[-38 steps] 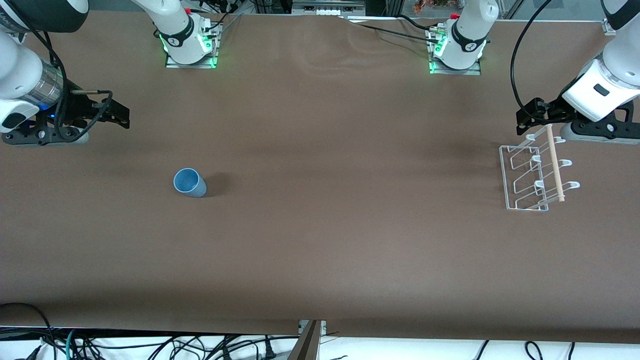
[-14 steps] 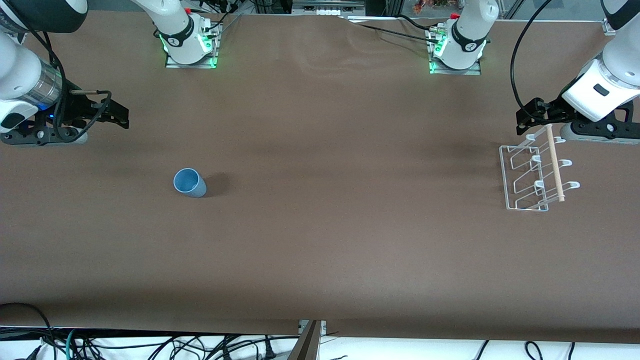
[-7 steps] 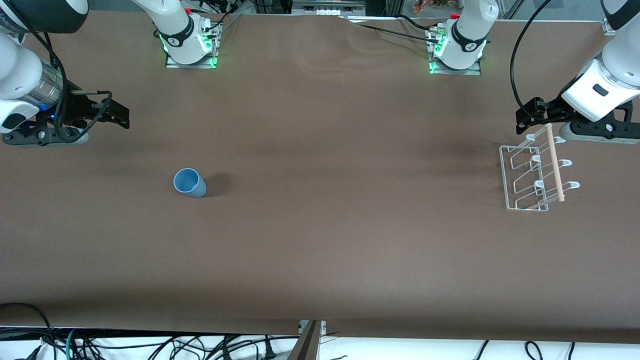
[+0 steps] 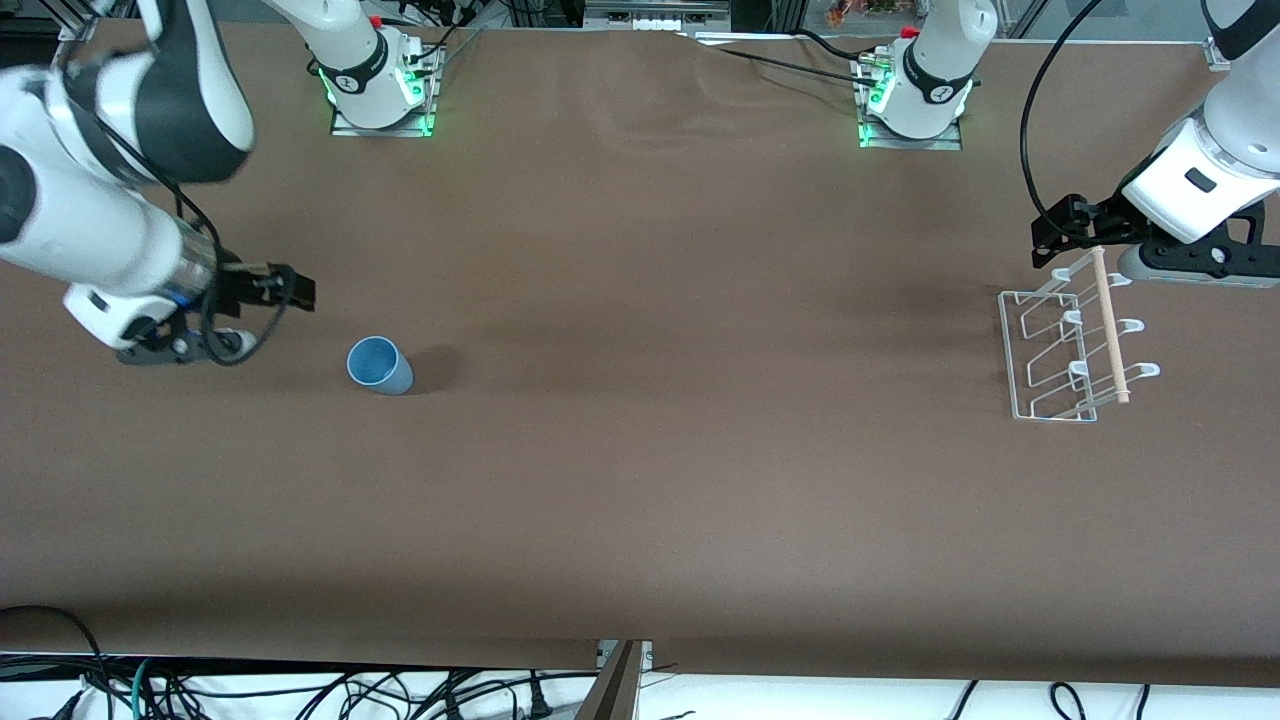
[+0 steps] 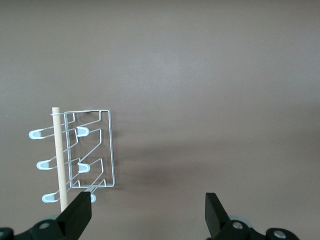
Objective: Transfer cup to left arm and place on rack
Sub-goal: 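Reach the right gripper down to the blue cup and grasp it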
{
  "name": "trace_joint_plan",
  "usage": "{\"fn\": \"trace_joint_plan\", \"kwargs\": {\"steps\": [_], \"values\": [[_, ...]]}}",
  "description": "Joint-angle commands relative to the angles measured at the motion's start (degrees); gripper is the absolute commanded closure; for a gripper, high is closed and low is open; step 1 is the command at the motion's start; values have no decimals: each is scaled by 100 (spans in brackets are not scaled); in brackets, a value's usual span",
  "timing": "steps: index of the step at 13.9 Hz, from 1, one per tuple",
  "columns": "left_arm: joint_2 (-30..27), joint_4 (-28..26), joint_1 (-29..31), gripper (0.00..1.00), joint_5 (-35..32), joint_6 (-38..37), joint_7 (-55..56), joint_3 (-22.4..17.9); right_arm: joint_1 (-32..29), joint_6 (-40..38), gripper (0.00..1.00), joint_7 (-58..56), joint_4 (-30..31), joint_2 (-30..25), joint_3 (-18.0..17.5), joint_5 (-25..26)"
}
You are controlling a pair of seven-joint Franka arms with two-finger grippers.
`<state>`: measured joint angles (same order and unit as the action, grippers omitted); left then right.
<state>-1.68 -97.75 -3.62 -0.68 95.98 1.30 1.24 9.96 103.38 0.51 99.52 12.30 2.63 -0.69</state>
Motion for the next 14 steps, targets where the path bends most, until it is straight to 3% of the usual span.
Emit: {"fn": "trace_joint_plan", "kwargs": {"steps": [1, 5, 9, 14], "values": [[-16, 46, 2, 0, -11, -80, 28, 16, -20, 532, 1, -358, 138, 333, 9, -98], [-16, 55, 2, 0, -11, -80, 37, 25, -38, 1393, 1, -577, 216, 1107, 18, -89], [-16, 55, 2, 0, -3, -80, 37, 25, -47, 2150, 1, -657, 778, 1187, 9, -89], [-16, 55, 2, 0, -2, -80, 28, 25, -20, 2204, 2, -666, 894, 1362, 9, -89]]}}
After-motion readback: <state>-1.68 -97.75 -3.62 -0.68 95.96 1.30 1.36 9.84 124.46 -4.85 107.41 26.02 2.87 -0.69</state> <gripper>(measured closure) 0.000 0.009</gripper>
